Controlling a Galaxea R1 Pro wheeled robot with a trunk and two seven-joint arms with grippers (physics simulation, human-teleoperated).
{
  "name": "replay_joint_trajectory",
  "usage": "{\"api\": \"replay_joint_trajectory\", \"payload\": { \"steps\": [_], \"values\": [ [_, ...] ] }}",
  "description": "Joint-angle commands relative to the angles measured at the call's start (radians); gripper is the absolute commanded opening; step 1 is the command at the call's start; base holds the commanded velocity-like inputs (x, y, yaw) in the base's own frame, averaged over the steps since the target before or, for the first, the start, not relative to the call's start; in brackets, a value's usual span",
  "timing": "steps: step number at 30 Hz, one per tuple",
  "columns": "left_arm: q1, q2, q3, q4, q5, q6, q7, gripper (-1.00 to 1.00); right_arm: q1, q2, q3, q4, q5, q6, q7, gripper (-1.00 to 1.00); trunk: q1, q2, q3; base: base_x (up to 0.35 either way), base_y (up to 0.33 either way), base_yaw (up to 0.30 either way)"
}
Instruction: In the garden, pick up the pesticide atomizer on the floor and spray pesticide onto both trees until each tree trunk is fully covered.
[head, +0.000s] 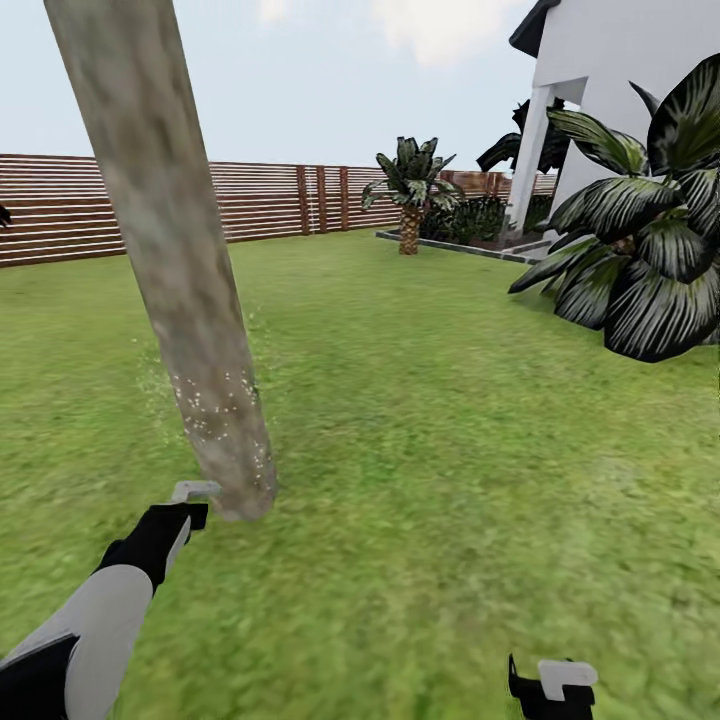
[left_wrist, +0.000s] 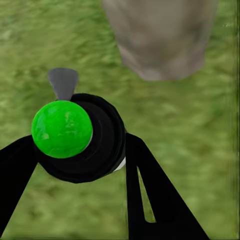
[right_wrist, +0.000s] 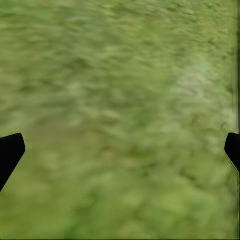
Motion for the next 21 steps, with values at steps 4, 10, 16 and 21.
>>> {"api": "replay_joint_trajectory", "payload": {
  "steps": [4,10,16,21],
  "values": [
    [0.000,0.002,0.000,-0.001,-0.003,0.000,0.000,-1.00,0.000,0.000,0.000,0.000,0.000,0.000,0.000,1.00,0.000,0.000,0.000,0.112,-0.261,0.000],
    [0.000,0.001,-0.002,0.000,-0.002,0.000,0.001,-1.00,0.000,0.000,0.000,0.000,0.000,0.000,0.000,1.00,0.000,0.000,0.000,0.169,-0.244,0.000],
    [0.000,0.001,-0.002,0.000,-0.004,0.000,0.002,-1.00,0.000,0.000,0.000,0.000,0.000,0.000,0.000,1.00,0.000,0.000,0.000,0.159,-0.243,0.000],
    [0.012,0.009,-0.001,-0.002,-0.007,0.001,0.005,-1.00,0.000,0.001,0.000,0.000,0.000,0.000,0.000,1.00,0.000,0.000,0.000,0.074,-0.256,0.191]
  ]
}}
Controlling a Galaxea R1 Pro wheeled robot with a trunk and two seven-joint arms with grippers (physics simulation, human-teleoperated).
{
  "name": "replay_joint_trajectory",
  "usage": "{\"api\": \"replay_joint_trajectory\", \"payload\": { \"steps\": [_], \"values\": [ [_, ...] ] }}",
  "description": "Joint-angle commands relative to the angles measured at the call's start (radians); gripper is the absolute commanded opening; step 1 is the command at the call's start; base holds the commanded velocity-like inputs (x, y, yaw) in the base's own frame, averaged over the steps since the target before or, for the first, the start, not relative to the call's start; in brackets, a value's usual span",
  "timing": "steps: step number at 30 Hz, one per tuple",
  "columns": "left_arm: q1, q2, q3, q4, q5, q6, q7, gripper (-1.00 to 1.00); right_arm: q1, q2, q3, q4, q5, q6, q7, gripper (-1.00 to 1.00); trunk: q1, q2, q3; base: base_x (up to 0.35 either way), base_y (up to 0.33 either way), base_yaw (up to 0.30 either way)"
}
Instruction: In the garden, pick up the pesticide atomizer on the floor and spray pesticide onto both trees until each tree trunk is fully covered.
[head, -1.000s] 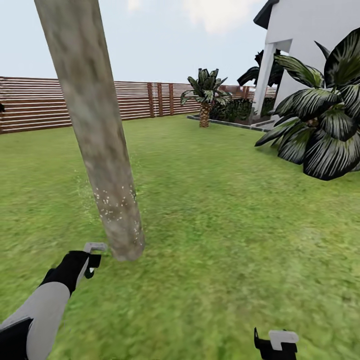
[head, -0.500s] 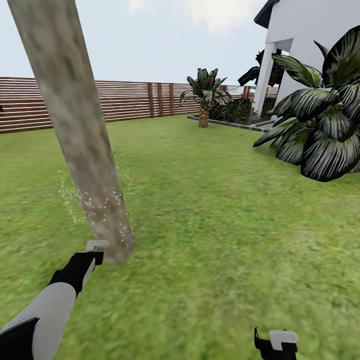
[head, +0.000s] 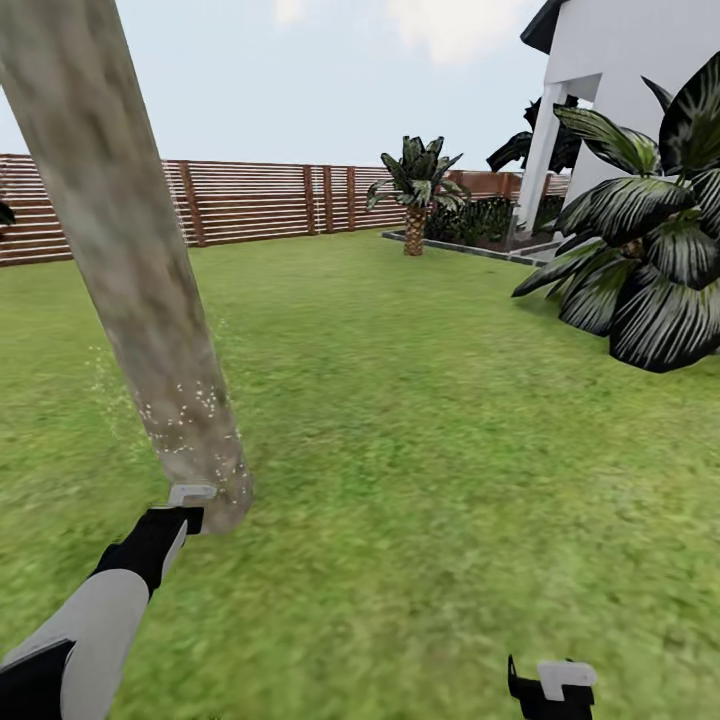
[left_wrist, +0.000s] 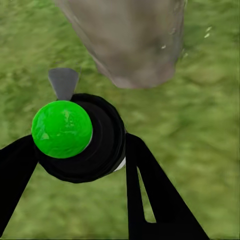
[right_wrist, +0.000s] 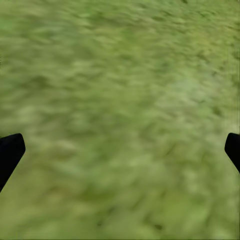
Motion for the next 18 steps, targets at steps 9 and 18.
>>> {"api": "replay_joint_trajectory", "payload": {
  "steps": [9,18],
  "values": [
    [0.008,0.000,-0.001,-0.007,0.001,0.000,0.000,-1.00,0.000,0.000,0.000,0.000,0.000,0.000,0.000,1.00,0.000,0.000,0.000,0.100,-0.238,0.213],
    [0.008,-0.009,-0.006,0.000,0.003,-0.001,0.000,-1.00,0.000,0.000,0.000,0.000,0.000,0.000,0.000,1.00,0.000,0.000,0.000,0.101,-0.236,0.004]
  ]
}}
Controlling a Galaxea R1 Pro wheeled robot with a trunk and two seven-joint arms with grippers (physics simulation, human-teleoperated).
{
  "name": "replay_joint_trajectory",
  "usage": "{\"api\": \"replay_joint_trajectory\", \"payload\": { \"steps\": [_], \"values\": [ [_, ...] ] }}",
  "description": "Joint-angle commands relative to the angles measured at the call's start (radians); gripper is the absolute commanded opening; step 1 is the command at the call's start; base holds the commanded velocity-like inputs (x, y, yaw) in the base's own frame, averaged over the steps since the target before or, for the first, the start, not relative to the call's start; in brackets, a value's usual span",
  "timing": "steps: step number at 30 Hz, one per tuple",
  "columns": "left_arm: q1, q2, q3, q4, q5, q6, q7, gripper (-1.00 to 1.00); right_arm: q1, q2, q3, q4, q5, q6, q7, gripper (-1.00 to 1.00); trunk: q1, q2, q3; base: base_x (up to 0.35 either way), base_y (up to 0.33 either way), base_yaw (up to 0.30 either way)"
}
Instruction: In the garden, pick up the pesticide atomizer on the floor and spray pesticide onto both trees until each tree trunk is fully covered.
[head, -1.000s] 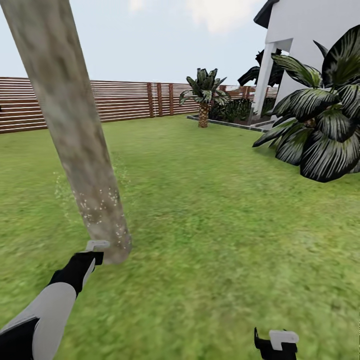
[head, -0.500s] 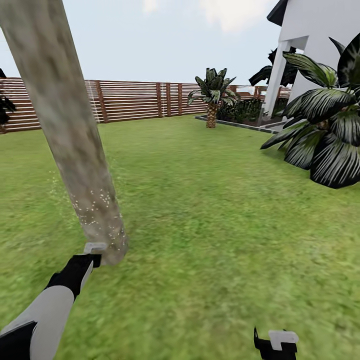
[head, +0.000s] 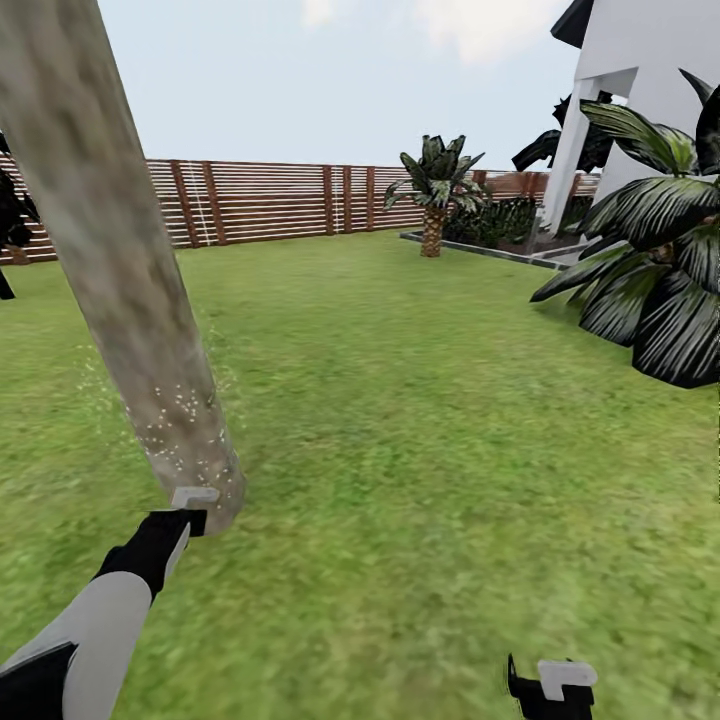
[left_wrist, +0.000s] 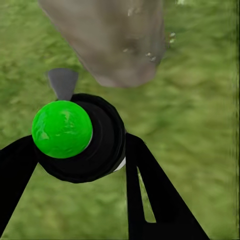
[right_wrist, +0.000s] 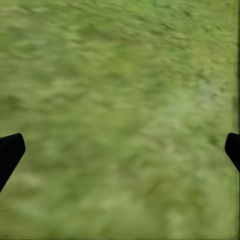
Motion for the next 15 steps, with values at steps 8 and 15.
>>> {"api": "replay_joint_trajectory", "payload": {
  "steps": [8,15],
  "values": [
    [0.015,0.001,0.003,-0.003,0.002,-0.002,-0.003,-1.00,0.000,0.000,0.000,0.000,0.000,0.000,0.000,1.00,0.000,0.000,0.000,-0.228,-0.120,0.000],
    [0.066,0.016,-0.006,0.020,-0.005,-0.141,-0.065,-1.00,0.000,0.000,0.001,0.000,0.000,-0.002,0.002,1.00,0.000,0.000,0.000,-0.348,-0.001,0.018]
  ]
}}
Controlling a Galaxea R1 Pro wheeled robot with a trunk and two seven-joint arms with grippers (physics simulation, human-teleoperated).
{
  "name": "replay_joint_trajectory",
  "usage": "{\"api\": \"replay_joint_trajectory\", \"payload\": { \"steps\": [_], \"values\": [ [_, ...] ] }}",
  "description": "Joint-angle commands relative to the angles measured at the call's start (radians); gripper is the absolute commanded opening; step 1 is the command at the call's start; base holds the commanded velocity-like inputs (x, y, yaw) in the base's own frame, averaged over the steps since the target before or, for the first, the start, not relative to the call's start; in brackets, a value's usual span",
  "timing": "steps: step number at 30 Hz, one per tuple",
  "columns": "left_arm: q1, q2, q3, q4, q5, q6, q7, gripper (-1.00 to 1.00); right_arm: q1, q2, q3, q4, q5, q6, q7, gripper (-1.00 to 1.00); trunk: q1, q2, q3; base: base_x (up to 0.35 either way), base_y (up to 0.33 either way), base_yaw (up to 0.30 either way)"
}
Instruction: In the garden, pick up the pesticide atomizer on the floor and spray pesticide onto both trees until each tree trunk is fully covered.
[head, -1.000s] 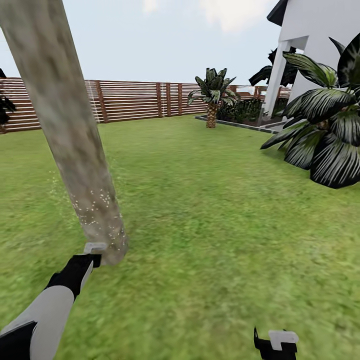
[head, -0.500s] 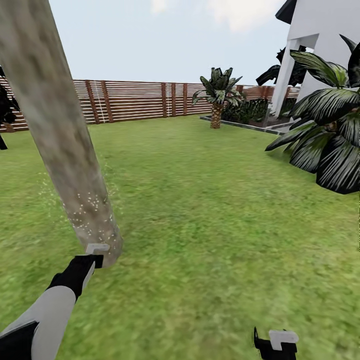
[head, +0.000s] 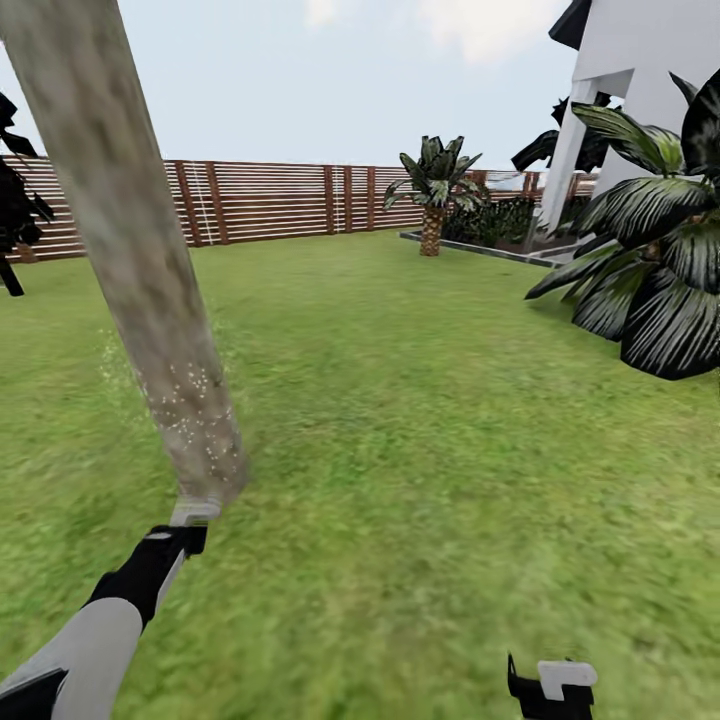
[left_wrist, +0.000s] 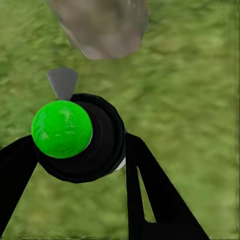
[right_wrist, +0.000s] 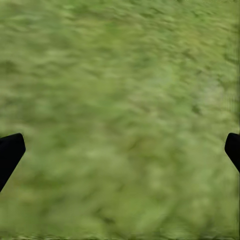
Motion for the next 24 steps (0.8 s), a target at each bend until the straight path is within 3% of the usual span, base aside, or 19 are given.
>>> {"api": "replay_joint_trajectory", "payload": {
  "steps": [1,3,8,11,13,15,17,20,22,24],
  "values": [
    [0.014,0.001,-0.003,-0.004,-0.002,-0.005,-0.050,-1.00,0.000,0.000,0.000,0.000,0.000,0.000,0.000,1.00,0.000,0.000,0.000,-0.349,0.000,0.191],
    [0.030,0.007,-0.006,-0.007,-0.013,-0.027,-0.173,-1.00,0.000,0.000,0.001,-0.001,0.000,0.000,0.000,1.00,0.000,0.000,0.000,-0.349,0.000,0.244],
    [0.040,0.036,-0.019,0.009,-0.191,-0.236,-0.515,-1.00,0.000,0.001,0.002,-0.002,0.000,0.001,0.001,1.00,0.000,0.000,0.000,-0.349,0.000,0.242],
    [0.046,0.062,-0.020,0.007,-0.224,-0.294,-0.674,-1.00,0.000,0.000,0.002,-0.006,0.005,0.001,0.004,1.00,0.000,0.000,0.000,-0.349,0.000,0.043],
    [0.047,0.084,-0.021,-0.001,-0.241,-0.317,-0.778,-1.00,0.000,-0.002,0.031,-0.018,0.049,0.001,0.049,1.00,0.000,0.000,0.000,-0.335,0.000,0.008],
    [0.046,0.092,-0.022,-0.007,-0.250,-0.324,-0.831,-1.00,0.000,-0.004,0.057,-0.101,0.105,0.007,0.135,1.00,0.000,0.000,0.000,-0.138,0.000,0.002],
    [0.042,0.094,-0.034,-0.009,-0.279,-0.325,-0.847,-1.00,-0.001,-0.002,0.066,-0.196,0.125,0.046,0.242,1.00,0.000,0.000,0.000,-0.036,0.000,0.001],
    [0.039,0.086,-0.102,-0.008,-0.383,-0.319,-0.864,-1.00,-0.029,-0.001,0.085,-0.286,0.138,0.152,0.510,1.00,0.000,0.000,0.000,-0.007,0.000,0.000],
    [0.036,0.081,-0.128,-0.008,-0.416,-0.315,-0.884,-1.00,-0.048,-0.001,0.099,-0.346,0.144,0.180,0.662,1.00,0.000,0.000,0.000,-0.002,0.000,0.000],
    [0.034,0.078,-0.160,-0.008,-0.434,-0.313,-0.944,-1.00,-0.056,-0.002,0.104,-0.405,0.153,0.191,0.790,1.00,0.000,0.000,0.000,0.000,0.000,0.000]
  ]
}}
